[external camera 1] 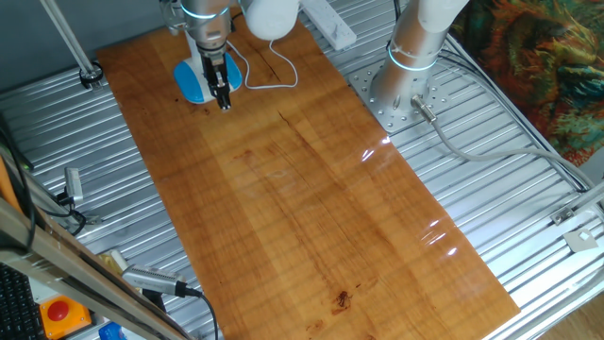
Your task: Turn on the desk lamp by pressing the button
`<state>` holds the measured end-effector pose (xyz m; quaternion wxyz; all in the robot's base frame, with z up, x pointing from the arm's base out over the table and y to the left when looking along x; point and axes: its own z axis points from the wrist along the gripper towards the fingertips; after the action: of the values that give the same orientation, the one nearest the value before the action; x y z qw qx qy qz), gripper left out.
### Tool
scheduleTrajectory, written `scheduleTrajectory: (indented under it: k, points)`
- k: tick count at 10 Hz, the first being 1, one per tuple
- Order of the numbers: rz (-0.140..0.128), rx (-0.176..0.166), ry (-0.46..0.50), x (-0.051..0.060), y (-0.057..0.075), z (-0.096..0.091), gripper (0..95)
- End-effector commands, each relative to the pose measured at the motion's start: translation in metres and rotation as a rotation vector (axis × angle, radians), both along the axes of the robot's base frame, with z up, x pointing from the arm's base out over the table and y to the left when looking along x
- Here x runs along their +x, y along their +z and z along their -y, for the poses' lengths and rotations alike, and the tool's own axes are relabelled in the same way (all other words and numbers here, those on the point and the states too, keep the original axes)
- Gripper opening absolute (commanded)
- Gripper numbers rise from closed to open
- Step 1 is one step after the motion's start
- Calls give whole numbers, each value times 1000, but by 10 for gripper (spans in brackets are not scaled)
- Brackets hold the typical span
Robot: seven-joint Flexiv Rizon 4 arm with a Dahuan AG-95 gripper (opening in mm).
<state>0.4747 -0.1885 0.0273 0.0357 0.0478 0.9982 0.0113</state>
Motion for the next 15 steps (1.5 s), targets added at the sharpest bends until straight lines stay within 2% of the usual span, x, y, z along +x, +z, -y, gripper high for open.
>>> scheduleTrajectory:
  k: [1, 12, 14, 15]
  points:
    - [-2, 3, 0, 0, 2, -1, 950]
    - [-15, 9, 7, -2, 15, -3, 950]
    - [-13, 7, 2, -2, 18, -6, 950]
    - [-15, 8, -12, 2, 23, -14, 950]
